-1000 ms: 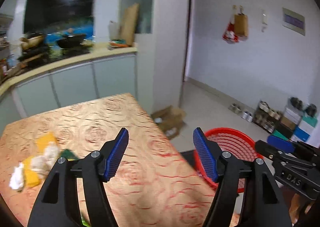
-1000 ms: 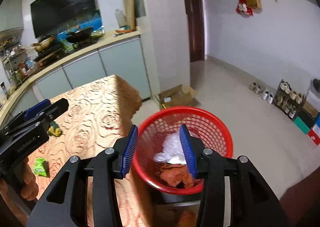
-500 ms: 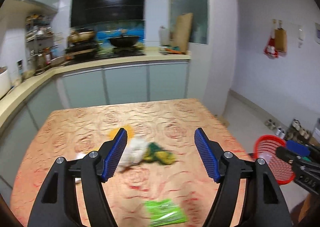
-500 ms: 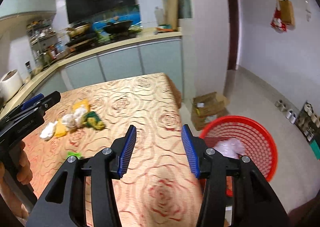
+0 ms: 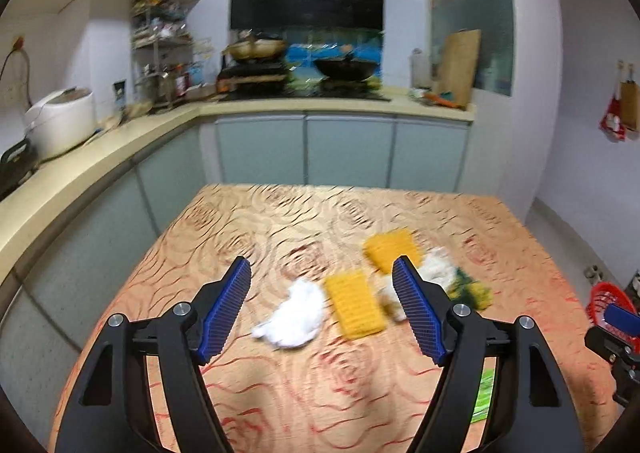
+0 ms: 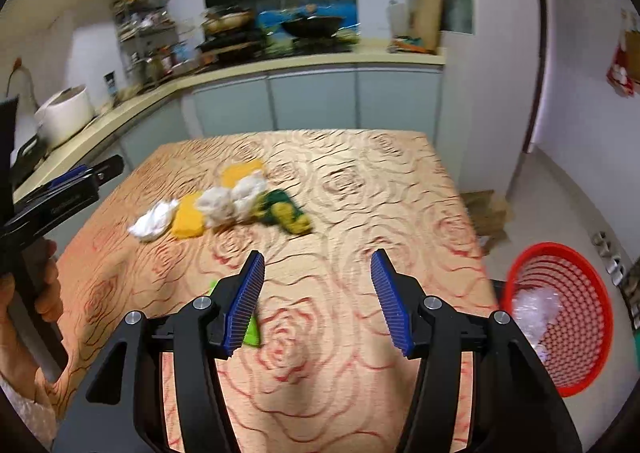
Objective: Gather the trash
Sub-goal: 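Move both open tools back over the remaining trash on the table, then grasp the white tissue with the left tool while the right tool grasps the green snack bag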
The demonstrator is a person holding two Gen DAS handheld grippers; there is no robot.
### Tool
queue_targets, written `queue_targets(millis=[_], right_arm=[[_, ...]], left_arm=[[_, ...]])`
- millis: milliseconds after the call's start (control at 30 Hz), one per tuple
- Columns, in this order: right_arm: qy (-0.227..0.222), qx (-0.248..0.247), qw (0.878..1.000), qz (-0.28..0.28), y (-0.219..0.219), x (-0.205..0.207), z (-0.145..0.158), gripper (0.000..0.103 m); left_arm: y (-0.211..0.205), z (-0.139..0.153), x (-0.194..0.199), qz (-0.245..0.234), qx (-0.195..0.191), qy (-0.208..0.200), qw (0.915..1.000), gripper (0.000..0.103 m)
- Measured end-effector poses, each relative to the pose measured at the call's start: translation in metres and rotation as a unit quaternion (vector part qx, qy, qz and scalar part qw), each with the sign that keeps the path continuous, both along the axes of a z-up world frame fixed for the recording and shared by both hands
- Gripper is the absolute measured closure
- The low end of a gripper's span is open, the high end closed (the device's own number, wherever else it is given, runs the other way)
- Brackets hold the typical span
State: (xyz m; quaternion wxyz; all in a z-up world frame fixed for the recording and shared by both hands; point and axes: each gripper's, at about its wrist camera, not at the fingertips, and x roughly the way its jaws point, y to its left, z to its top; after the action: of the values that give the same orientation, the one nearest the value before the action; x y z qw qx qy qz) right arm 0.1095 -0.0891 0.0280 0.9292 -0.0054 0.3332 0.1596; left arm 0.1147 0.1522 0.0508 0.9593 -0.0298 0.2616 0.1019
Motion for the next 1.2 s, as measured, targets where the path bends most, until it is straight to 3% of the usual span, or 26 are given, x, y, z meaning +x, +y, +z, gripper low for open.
queue_targets(millis=[267,700,900,967,1133,1200], right_arm=[[0.030,-0.013,0.999,0.039,0.040,0.000,-0.021,0.037],[0.070,-0.015,0.996,0.044,0.055,0.011,-0.043,0.033],[0.081,-0.018,0.995,0.047,0.057,0.015,-0.050,0.033],[0.085,-0.022,0.995,0.050,0.059,0.015,-0.053,0.033],[0.095,-0.026,0.994,0.049,0.063,0.019,-0.060,0.033],[0.097,-0.029,0.994,0.046,0.064,0.020,-0.061,0.033]], left_arm=[[0.038,-0.041,0.011,0.033,-0.010,0.060,0.9976,0.031],[0.048,-0.077,0.039,0.001,-0.021,0.121,0.9924,0.031],[0.035,-0.081,0.054,-0.021,0.001,0.138,0.9903,0.031],[0.031,-0.082,0.057,-0.030,0.006,0.142,0.9894,0.036],[0.025,-0.089,0.065,-0.038,0.014,0.165,0.9854,0.064],[0.026,-0.090,0.066,-0.035,0.012,0.169,0.9850,0.070]])
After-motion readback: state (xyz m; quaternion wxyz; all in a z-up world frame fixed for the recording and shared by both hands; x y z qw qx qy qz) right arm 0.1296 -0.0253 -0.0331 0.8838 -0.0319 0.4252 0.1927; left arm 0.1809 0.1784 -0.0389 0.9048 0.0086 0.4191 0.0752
